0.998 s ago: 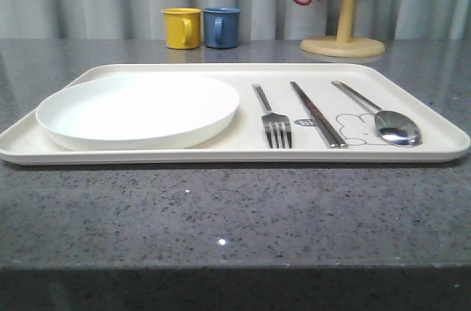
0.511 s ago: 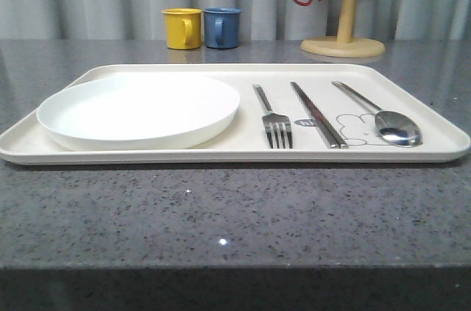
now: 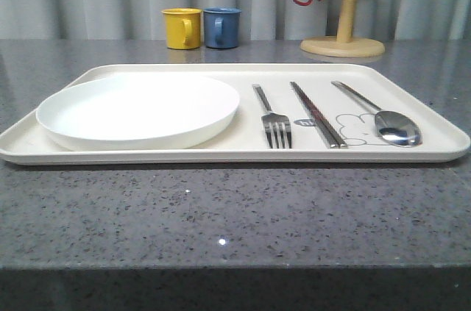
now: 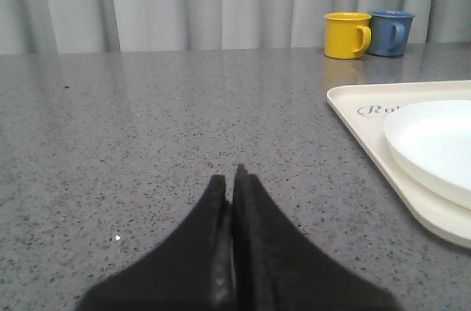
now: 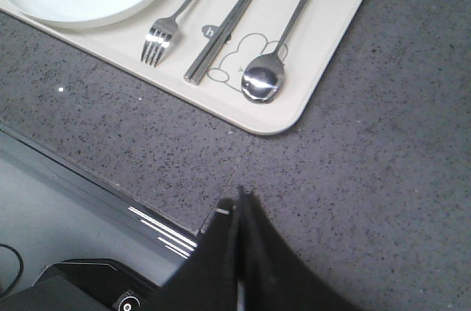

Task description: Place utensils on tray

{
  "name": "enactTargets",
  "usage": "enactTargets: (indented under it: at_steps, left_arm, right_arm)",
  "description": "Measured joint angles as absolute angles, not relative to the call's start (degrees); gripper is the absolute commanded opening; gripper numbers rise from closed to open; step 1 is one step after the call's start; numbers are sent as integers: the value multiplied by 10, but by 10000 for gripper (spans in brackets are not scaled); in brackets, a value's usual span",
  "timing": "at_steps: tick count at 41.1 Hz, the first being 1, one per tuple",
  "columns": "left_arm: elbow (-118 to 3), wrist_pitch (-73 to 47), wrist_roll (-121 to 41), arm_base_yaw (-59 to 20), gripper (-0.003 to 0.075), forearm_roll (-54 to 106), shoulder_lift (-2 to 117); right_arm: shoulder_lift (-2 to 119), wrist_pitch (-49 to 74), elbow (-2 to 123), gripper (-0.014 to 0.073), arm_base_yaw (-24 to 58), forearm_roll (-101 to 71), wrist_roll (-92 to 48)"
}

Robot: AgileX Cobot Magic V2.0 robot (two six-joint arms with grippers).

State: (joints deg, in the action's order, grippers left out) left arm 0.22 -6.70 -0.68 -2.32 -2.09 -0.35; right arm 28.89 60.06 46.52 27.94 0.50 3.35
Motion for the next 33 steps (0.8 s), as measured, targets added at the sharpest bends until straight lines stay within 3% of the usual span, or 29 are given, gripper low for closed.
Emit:
enactTargets:
  at_steps: [33]
  left_arm:
    - [4,-41,-7,-27,-18,-19,-4]
  right_arm:
    - [289,601,465,-68,279,5,34]
